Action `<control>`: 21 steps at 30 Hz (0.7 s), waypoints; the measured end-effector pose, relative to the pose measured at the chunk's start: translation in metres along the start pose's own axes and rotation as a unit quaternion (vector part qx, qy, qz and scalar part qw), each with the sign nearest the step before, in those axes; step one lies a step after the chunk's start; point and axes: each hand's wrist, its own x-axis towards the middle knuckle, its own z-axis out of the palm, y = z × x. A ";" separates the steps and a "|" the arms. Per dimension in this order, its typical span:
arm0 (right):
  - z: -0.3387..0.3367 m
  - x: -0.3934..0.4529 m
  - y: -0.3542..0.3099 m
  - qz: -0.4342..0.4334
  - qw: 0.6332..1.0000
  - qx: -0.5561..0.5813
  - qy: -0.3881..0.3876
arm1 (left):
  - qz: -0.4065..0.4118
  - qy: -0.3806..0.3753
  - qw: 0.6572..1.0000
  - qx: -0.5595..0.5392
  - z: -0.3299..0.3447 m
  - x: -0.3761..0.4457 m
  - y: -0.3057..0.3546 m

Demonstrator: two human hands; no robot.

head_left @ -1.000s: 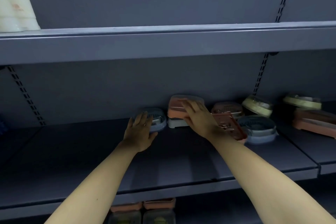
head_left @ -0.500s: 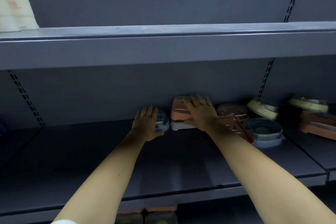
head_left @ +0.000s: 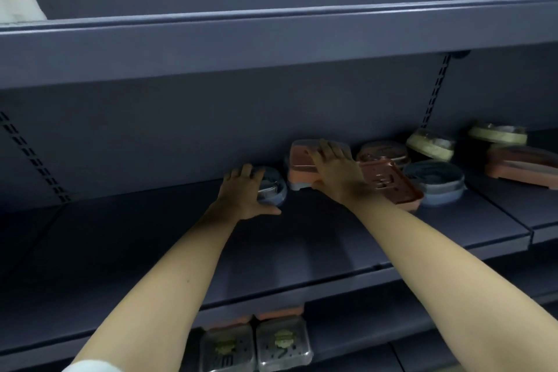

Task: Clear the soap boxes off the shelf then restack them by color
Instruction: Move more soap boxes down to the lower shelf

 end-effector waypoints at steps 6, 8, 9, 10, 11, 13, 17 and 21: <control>-0.003 -0.028 -0.012 0.000 1.000 -0.003 0.013 | 0.016 0.018 0.999 -0.038 -0.001 -0.033 -0.007; -0.006 -0.038 -0.015 0.000 1.000 0.002 0.019 | 0.013 0.009 0.998 -0.059 -0.001 -0.044 -0.005; -0.008 -0.043 -0.017 -0.002 1.000 0.004 0.022 | 0.011 -0.003 0.998 -0.060 -0.003 -0.049 -0.004; -0.010 -0.049 -0.018 -0.004 1.000 0.008 0.023 | 0.008 -0.017 0.998 -0.054 -0.006 -0.053 -0.003; -0.011 -0.054 -0.019 -0.007 1.000 0.011 0.023 | 0.006 -0.031 0.999 -0.043 -0.009 -0.057 -0.002; -0.012 -0.066 -0.021 -0.014 0.999 0.017 0.026 | -0.001 -0.045 0.999 -0.017 -0.013 -0.064 0.002; -0.016 -0.088 -0.020 -0.038 0.998 0.027 0.036 | -0.037 -0.065 0.996 0.047 -0.016 -0.082 0.016; -0.019 -0.113 -0.015 -0.086 0.993 0.038 0.073 | -0.062 -0.086 0.993 0.060 -0.016 -0.103 0.040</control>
